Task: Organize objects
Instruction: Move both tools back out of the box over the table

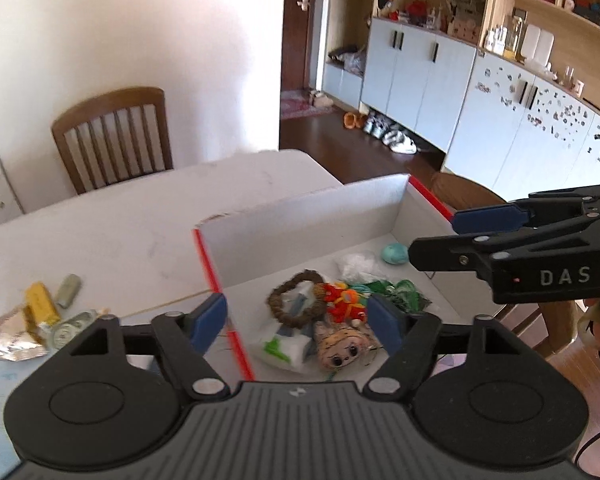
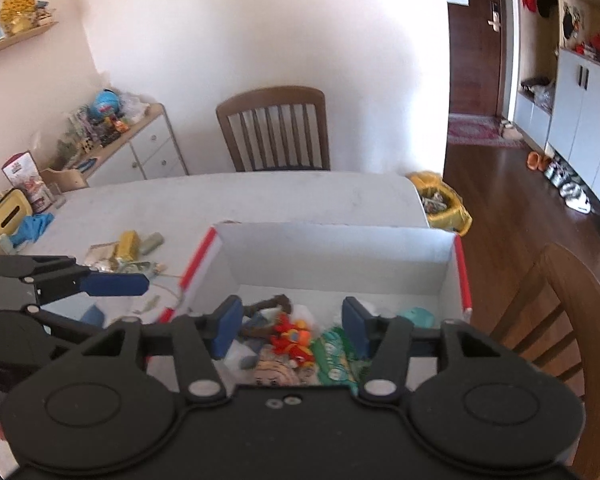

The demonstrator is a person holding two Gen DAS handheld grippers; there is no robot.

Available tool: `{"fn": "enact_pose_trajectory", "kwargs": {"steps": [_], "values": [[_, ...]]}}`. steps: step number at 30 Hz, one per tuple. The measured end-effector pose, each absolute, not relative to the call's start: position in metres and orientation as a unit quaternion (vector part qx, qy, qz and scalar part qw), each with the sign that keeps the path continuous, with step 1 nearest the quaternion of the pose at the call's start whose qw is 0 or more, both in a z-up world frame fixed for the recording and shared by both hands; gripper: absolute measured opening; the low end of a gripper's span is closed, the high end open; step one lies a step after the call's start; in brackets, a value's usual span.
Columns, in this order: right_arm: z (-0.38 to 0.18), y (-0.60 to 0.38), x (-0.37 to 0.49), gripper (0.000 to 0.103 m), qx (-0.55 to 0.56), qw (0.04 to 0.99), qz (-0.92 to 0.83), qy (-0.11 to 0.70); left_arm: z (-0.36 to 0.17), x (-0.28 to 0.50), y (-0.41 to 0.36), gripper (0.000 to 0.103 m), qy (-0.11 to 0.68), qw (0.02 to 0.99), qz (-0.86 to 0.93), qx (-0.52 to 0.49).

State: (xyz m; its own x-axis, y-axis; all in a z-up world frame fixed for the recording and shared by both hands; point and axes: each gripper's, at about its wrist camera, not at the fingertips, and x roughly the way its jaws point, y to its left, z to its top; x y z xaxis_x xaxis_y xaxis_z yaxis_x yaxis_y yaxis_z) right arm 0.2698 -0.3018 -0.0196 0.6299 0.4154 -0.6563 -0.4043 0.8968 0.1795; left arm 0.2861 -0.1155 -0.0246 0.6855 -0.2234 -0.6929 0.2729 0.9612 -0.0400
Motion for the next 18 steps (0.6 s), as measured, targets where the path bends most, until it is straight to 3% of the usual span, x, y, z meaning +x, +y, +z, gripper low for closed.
{"fn": "enact_pose_trajectory", "kwargs": {"steps": [4,6,12,18], "values": [[-0.011,-0.286,0.257,0.064,0.005,0.905,0.236,0.353,-0.016,0.274,-0.093,0.082,0.363,0.923,-0.126,0.03],[-0.008,-0.279,0.252,0.074,0.01,0.906,0.239,0.348,-0.013,0.27,-0.079,0.084,0.362,0.924,-0.124,0.023],[-0.005,-0.249,0.239,0.09,0.008,0.911,0.246,0.331,-0.006,0.261,-0.038,0.086,0.352,0.93,-0.105,0.016],[-0.005,-0.215,0.229,0.1,0.001,0.911,0.255,0.323,-0.005,0.256,-0.004,0.089,0.352,0.93,-0.106,0.008]]}}
